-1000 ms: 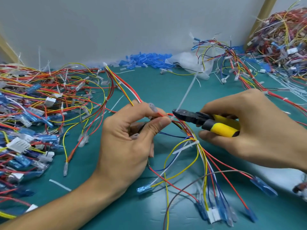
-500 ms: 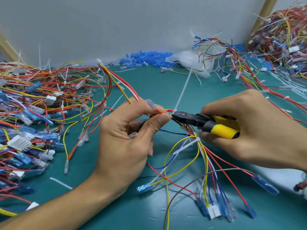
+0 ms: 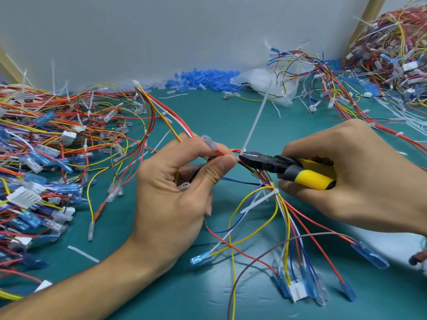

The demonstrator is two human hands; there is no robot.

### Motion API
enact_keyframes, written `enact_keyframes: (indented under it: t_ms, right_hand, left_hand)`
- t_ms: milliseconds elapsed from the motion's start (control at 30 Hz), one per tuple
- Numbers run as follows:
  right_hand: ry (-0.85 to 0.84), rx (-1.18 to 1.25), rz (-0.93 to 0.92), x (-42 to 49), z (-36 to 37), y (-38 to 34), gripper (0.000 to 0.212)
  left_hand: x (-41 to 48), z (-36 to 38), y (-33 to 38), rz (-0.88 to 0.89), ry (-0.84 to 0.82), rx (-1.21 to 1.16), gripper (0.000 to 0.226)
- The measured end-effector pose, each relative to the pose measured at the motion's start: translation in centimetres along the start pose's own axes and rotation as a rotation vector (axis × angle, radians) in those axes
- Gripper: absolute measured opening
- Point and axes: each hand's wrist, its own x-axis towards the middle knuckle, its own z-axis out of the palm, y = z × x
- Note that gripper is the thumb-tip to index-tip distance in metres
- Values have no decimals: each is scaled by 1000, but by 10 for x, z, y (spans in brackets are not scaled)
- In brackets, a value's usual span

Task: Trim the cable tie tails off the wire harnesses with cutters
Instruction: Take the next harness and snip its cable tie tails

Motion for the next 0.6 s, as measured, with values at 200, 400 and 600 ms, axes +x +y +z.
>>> enact_keyframes:
  t_ms: [200, 400, 600]
  right_hand:
    - [1, -8, -6, -1, 0, 2, 23]
    - [-9, -29, -7, 0, -2, 3, 22]
    - [-14, -10, 6, 0, -3, 2, 22]
  left_hand:
    - [1, 0, 2, 11, 1, -7, 11]
    - [1, 1, 2, 12, -2, -4, 10]
    - [0, 1, 1, 9, 3, -10, 12]
